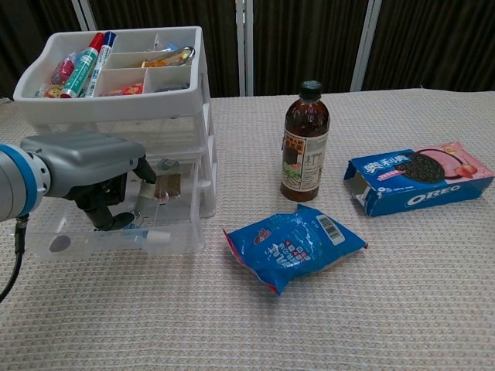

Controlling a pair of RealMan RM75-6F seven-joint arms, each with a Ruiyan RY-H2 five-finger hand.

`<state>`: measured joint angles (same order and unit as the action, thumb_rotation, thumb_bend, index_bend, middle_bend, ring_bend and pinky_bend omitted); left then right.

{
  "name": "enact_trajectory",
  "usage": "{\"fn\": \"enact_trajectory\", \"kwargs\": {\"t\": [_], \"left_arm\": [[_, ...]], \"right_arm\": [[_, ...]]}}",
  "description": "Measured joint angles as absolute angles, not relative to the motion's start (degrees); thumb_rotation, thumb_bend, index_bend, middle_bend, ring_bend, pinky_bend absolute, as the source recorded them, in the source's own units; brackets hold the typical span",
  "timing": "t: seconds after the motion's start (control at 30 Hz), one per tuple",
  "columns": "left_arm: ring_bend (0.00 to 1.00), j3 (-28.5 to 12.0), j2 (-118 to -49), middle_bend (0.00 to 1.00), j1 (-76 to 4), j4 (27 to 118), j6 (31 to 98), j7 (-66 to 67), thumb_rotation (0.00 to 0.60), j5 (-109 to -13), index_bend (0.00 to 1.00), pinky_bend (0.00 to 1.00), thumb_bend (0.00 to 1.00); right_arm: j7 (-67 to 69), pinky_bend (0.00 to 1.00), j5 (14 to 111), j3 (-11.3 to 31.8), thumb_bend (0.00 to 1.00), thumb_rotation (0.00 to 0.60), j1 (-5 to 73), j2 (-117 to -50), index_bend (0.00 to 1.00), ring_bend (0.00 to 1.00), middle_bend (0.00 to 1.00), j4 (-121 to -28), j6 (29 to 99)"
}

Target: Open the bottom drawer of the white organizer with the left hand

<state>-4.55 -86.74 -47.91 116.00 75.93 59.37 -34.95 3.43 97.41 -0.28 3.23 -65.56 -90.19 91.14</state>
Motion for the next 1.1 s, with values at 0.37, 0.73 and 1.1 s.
{"fn": "enact_trajectory", "kwargs": {"t": [0.37, 0.73, 1.1], "left_arm": [[0.95, -3.7, -86.3, 1.0, -47.7, 116.3, 76.2, 57.7, 0.6, -36.4, 0.59, 0.81, 0.58], [0.95, -2.8, -81.2, 1.0, -46.4, 122.2, 77.7, 55.4, 0.6, -41.8, 0.6, 0.81, 0.58], [0.95, -0.2, -72.4, 1.0, -43.4, 129.3, 79.5, 52.5, 0.6, -49.4, 0.6, 0.81, 0.58]], "right_arm": [[2.9, 0.0, 97.6, -0.5, 0.02, 0.6, 3.3, -65.8, 0.0, 0.0, 0.0, -90.1, 90.9], [2.8, 0.0, 97.5, -0.4, 0.02, 0.6, 3.3, -65.8, 0.0, 0.0, 0.0, -90.1, 90.9], [3.1, 0.0, 97.2, -0.2, 0.02, 0.6, 3.3, -65.6, 0.0, 0.0, 0.0, -90.2, 91.0]]}}
